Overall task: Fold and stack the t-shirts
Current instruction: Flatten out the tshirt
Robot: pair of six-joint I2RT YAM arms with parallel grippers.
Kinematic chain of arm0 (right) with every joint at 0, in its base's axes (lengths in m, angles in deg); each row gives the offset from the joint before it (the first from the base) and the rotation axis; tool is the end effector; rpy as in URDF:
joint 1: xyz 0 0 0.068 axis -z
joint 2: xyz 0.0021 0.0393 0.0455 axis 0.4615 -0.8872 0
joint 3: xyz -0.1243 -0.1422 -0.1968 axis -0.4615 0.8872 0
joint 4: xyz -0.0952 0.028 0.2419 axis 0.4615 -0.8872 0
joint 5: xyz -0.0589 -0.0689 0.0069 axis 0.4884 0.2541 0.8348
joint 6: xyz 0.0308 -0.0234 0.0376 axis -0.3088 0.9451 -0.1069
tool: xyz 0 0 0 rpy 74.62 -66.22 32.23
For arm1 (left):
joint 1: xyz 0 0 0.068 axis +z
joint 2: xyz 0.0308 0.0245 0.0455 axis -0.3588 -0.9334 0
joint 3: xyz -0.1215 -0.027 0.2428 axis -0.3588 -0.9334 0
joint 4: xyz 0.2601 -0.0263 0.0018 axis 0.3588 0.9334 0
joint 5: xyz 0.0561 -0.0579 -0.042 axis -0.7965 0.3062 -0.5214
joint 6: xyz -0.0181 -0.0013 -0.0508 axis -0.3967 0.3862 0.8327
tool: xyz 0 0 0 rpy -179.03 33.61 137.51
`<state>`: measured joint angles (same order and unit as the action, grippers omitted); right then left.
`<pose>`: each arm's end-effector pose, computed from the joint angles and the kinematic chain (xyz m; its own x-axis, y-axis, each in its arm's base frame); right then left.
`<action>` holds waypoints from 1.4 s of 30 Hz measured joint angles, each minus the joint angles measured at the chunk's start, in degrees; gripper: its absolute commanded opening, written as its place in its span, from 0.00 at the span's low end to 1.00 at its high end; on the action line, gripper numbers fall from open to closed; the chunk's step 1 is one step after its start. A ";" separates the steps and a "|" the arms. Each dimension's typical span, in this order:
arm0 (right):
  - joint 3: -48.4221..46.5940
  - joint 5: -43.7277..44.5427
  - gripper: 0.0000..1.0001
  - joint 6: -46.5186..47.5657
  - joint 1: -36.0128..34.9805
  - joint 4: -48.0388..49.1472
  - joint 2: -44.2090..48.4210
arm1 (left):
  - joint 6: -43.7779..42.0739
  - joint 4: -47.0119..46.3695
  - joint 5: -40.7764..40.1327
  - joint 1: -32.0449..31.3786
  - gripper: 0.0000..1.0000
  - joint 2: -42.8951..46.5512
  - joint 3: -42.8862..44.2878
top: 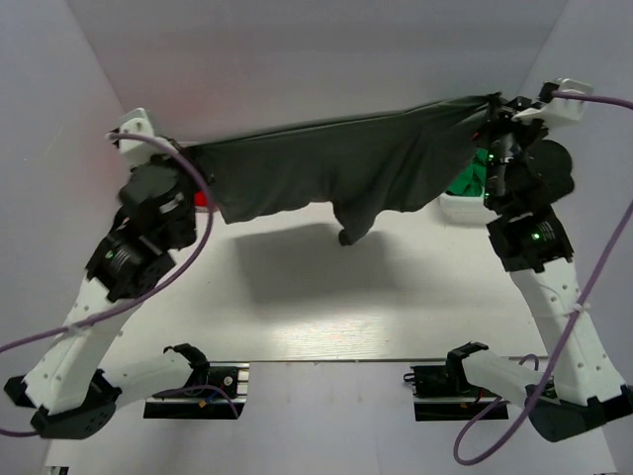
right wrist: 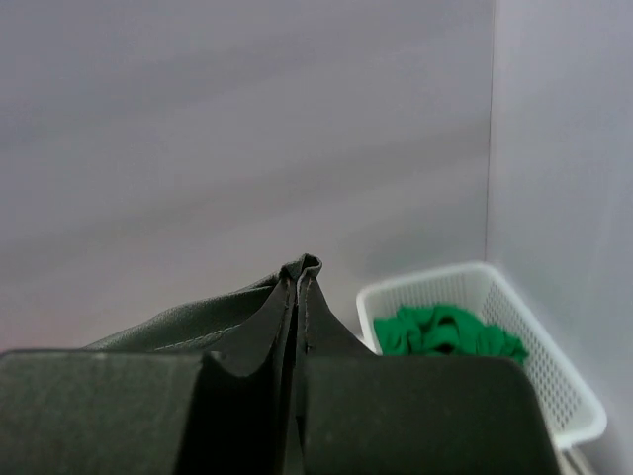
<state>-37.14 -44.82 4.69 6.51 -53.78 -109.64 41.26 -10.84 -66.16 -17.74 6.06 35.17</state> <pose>0.1939 0.0529 0.5222 0.3403 0.2108 -0.9164 0.1625 0.9467 0.2782 0.1537 -0.0867 0.5008 0.0173 -0.3122 -0.9499 -0.2657 0.9144 -0.3054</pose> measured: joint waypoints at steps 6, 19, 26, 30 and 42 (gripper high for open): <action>-3.72 -3.17 0.00 4.24 -0.42 0.24 5.31 | -7.13 -6.49 14.05 -0.20 0.00 9.44 0.00; -16.17 -11.82 0.00 8.28 -0.02 -5.01 16.72 | -11.72 -7.43 43.25 0.37 0.00 14.88 7.06; -16.83 -15.50 0.00 8.37 0.11 -8.24 21.86 | -10.99 -7.48 51.58 0.39 0.00 19.98 6.84; -14.78 -16.52 0.00 7.91 0.33 -9.11 23.41 | -10.36 -7.50 53.40 0.42 0.00 21.31 5.97; 13.90 -13.51 0.00 0.87 0.46 -2.10 24.48 | -6.19 -10.34 34.18 0.87 0.00 16.26 -10.91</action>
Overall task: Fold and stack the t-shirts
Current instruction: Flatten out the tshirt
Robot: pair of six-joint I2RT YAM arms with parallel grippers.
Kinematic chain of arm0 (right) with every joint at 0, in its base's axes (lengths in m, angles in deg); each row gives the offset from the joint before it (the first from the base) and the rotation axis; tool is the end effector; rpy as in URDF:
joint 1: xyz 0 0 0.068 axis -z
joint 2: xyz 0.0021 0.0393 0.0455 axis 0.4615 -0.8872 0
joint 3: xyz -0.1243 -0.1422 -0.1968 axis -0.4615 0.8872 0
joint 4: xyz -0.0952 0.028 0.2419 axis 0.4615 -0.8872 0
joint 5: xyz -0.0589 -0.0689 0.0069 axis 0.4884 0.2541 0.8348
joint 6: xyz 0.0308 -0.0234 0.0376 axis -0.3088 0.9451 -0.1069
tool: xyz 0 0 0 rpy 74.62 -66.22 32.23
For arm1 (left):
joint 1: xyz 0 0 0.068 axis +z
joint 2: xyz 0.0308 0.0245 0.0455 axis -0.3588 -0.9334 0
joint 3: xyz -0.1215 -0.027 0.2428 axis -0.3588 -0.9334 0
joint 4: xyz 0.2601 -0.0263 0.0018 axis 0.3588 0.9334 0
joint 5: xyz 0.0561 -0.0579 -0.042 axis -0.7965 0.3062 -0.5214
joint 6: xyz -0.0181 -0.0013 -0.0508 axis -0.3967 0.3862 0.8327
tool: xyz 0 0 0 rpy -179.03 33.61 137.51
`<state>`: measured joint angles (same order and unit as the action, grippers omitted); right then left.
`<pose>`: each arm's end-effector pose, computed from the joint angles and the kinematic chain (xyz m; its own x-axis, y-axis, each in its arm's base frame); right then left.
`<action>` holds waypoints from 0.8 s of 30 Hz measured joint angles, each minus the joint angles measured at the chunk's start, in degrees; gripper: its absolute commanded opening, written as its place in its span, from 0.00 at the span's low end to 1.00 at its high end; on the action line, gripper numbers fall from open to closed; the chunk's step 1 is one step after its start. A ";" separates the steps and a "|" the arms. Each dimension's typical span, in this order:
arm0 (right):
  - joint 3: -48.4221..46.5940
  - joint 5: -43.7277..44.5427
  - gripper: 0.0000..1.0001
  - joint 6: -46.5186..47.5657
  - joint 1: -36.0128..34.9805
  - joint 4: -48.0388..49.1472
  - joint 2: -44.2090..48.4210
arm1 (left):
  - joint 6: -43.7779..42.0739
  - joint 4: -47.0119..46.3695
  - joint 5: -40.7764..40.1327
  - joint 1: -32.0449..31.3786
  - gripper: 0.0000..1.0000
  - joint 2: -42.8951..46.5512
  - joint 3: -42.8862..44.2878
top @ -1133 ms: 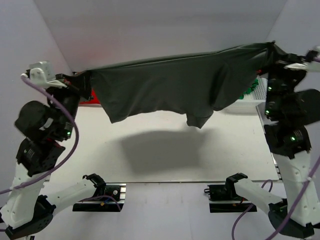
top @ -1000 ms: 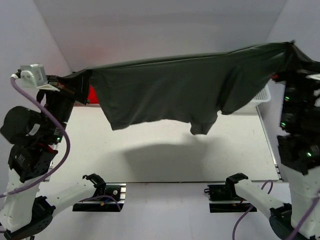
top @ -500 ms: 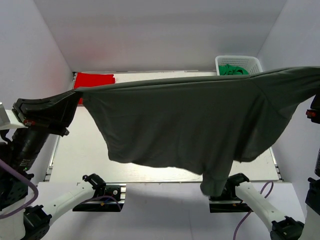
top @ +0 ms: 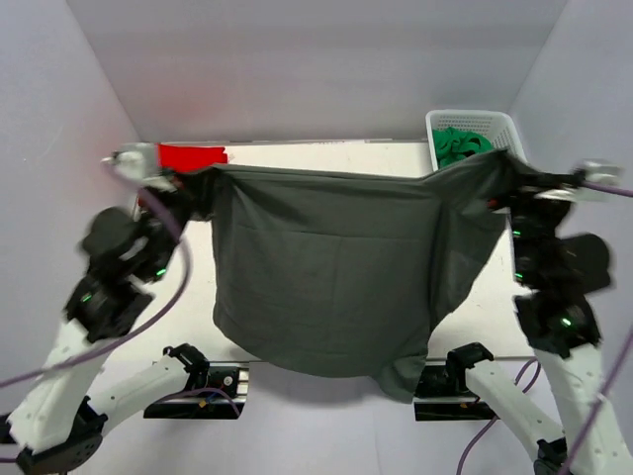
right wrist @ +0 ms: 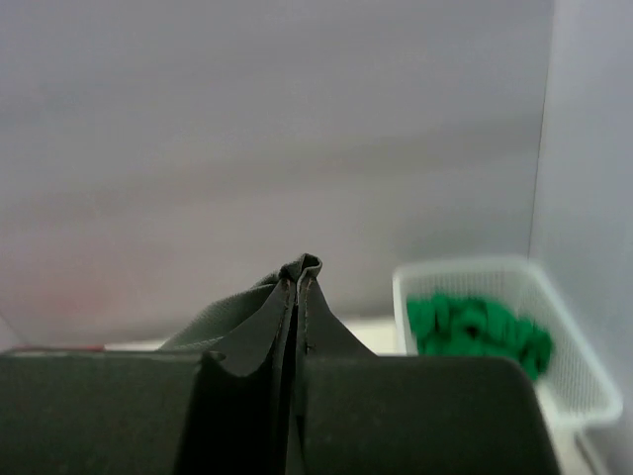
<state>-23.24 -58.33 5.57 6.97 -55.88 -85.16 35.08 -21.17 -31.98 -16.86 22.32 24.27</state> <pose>0.0820 0.0173 0.5009 0.4468 0.2424 -0.8612 -0.0750 0.9694 0.2339 0.0941 -0.0582 0.5004 0.0275 -0.3685 -0.9292 0.3437 0.8764 -0.3374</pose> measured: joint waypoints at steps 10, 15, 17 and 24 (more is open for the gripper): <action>13.22 4.00 0.00 -4.13 0.28 2.25 -12.90 | 6.60 1.16 -22.27 0.31 0.00 -21.75 -6.75; 12.63 6.45 0.00 -3.10 0.42 5.55 -22.53 | 7.54 0.33 -28.11 2.32 0.00 -32.92 -5.88; 11.30 6.93 0.00 -2.43 0.61 6.62 -26.62 | 7.43 -0.66 -28.94 3.72 0.00 -36.92 -4.81; 4.02 7.50 0.00 -0.28 1.55 10.08 -40.02 | 5.99 -4.13 -28.22 9.97 0.00 -50.71 3.67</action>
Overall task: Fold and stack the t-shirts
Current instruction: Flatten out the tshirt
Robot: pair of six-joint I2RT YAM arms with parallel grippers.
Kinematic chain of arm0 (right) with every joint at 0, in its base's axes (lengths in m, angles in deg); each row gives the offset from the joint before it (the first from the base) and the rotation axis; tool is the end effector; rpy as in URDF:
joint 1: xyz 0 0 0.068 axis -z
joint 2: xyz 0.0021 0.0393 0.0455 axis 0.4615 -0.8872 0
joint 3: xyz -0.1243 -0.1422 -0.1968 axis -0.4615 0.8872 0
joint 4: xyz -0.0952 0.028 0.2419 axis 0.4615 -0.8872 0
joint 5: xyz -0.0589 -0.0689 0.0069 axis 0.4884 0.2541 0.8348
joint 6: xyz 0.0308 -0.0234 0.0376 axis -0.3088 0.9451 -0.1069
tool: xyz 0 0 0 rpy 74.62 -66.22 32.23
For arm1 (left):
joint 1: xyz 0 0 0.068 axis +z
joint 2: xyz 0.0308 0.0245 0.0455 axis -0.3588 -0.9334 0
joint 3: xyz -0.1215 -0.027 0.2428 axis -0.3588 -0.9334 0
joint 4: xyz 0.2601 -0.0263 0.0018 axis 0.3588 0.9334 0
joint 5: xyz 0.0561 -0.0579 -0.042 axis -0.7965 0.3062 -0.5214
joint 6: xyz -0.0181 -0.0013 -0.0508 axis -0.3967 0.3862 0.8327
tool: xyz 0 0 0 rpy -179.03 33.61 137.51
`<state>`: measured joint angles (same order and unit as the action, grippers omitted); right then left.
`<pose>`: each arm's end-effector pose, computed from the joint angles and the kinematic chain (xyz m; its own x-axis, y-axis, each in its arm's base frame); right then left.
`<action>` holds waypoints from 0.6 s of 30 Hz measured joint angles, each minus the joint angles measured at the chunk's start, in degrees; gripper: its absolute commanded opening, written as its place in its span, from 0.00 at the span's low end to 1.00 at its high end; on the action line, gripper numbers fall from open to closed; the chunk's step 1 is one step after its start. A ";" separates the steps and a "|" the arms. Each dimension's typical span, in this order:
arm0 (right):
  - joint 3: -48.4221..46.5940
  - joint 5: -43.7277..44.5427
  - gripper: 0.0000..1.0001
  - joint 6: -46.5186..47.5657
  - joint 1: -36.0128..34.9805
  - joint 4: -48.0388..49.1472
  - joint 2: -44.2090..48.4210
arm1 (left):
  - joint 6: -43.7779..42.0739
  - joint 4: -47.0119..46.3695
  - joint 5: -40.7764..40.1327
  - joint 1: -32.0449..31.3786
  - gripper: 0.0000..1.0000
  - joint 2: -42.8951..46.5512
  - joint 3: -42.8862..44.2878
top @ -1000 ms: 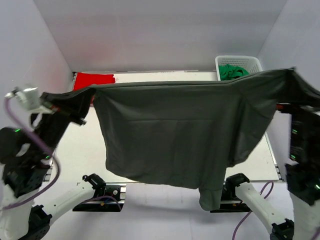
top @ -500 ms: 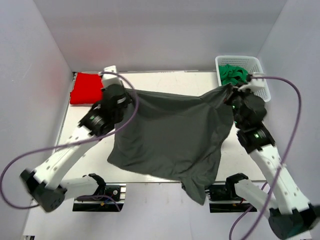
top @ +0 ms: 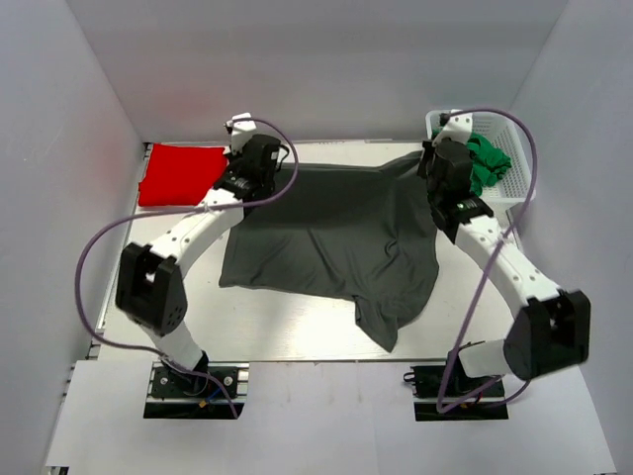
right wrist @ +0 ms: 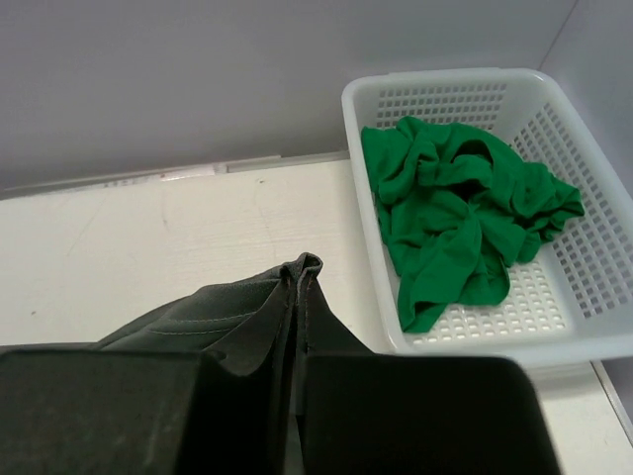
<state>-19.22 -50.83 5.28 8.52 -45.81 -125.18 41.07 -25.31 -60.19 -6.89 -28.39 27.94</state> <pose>0.3060 0.0874 0.3634 -0.0726 0.0500 -0.9961 0.1612 0.9862 0.0378 0.3462 -0.1536 0.3219 -0.3636 -0.1039 -0.9257 -0.3996 0.9151 0.0542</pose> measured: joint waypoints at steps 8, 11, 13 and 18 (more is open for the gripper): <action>-11.61 -1.62 0.00 1.36 1.95 4.39 -17.35 | -4.13 -3.69 5.31 6.08 0.00 -19.02 16.06; -17.97 -2.27 0.00 1.81 2.75 5.16 -25.27 | -5.07 -3.91 7.32 7.63 0.38 -26.53 23.52; -23.06 -3.06 0.02 2.03 3.28 5.44 -31.19 | -6.21 -4.00 8.63 8.55 0.97 -31.28 28.00; -38.32 -6.60 0.66 3.85 4.39 3.58 -46.64 | -6.51 -2.23 11.30 10.99 1.00 -41.51 39.39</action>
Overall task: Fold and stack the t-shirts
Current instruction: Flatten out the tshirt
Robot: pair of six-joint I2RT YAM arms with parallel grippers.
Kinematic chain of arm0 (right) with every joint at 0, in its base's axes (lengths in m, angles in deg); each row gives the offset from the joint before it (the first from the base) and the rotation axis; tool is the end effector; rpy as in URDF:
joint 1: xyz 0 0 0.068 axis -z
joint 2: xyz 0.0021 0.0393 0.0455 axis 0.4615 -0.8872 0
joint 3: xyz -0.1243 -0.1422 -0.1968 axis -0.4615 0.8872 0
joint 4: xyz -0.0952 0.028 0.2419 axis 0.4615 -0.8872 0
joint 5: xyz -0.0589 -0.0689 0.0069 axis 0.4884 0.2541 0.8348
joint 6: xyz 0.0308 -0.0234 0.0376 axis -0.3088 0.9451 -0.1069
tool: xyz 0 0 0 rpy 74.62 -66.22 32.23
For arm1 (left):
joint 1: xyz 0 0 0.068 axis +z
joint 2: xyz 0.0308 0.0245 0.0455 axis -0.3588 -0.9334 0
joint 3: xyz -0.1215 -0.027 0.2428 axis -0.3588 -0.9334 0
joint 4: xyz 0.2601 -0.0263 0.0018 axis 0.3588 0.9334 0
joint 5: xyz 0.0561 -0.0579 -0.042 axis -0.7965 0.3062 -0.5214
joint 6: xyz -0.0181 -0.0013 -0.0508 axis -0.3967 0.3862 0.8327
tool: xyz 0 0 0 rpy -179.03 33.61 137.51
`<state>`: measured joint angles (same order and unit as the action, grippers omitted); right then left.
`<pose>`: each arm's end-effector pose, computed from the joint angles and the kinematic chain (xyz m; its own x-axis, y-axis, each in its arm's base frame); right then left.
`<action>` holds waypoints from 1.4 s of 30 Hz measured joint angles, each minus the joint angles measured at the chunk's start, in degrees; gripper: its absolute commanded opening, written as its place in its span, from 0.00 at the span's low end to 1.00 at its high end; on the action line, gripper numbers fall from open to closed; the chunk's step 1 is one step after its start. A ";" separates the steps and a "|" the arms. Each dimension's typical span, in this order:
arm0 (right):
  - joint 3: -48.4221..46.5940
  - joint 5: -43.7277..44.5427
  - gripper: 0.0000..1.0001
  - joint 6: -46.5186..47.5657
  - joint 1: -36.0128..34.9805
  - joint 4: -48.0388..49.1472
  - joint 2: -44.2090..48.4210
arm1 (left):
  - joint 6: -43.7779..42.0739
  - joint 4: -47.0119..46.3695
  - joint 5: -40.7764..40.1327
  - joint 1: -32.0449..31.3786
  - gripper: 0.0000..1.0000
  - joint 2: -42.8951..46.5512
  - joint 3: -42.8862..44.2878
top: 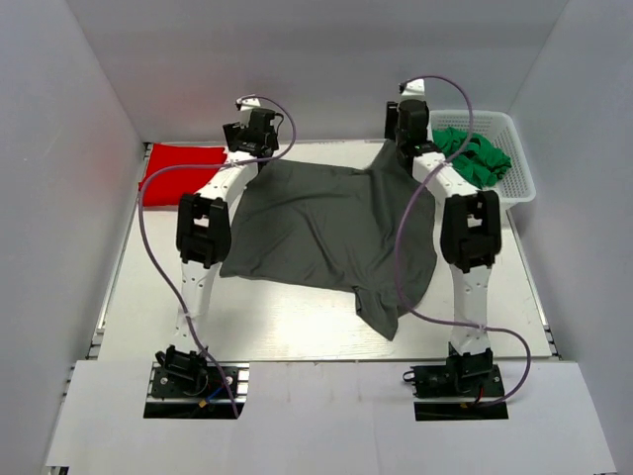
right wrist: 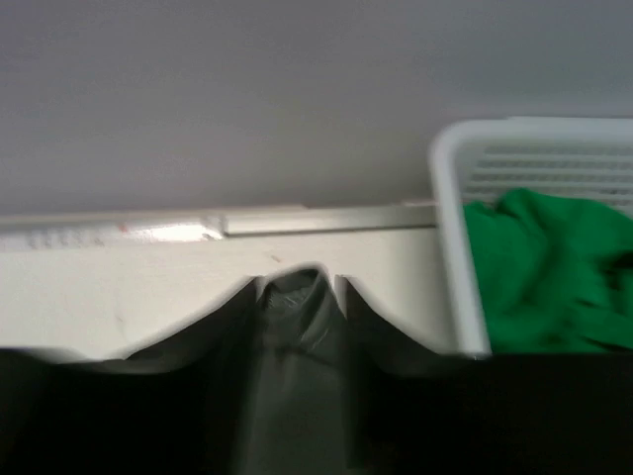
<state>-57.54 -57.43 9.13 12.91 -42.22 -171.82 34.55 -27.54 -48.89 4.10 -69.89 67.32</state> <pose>0.5081 0.1186 0.2807 -0.1650 -0.0302 -0.9858 0.1154 0.9921 -0.0497 0.5322 -0.1399 0.2281 -0.4412 -0.1029 -0.8915 -0.3763 0.9231 0.0798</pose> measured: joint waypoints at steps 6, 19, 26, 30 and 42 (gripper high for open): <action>-16.11 -4.31 0.90 1.36 0.35 -8.66 -10.01 | 0.20 2.91 4.33 2.34 1.00 -3.93 6.58; 22.99 -21.84 0.90 -6.60 -1.03 -16.98 31.91 | 5.11 6.23 15.89 1.07 1.00 29.40 -26.03; 44.28 -30.56 0.90 -16.37 -2.82 -21.35 44.09 | 10.43 6.38 24.98 0.85 1.00 36.22 -45.35; 53.05 -30.95 0.90 -20.57 -2.71 -26.67 44.96 | 13.31 7.98 27.82 0.85 1.00 36.15 -53.00; 62.55 -31.17 0.90 -25.66 -1.07 -28.48 45.68 | 22.53 6.69 29.55 1.11 1.00 46.49 -71.10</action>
<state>5.02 -88.60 -16.53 11.84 -70.70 -126.14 57.09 -20.85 -19.34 5.21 -23.40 -3.78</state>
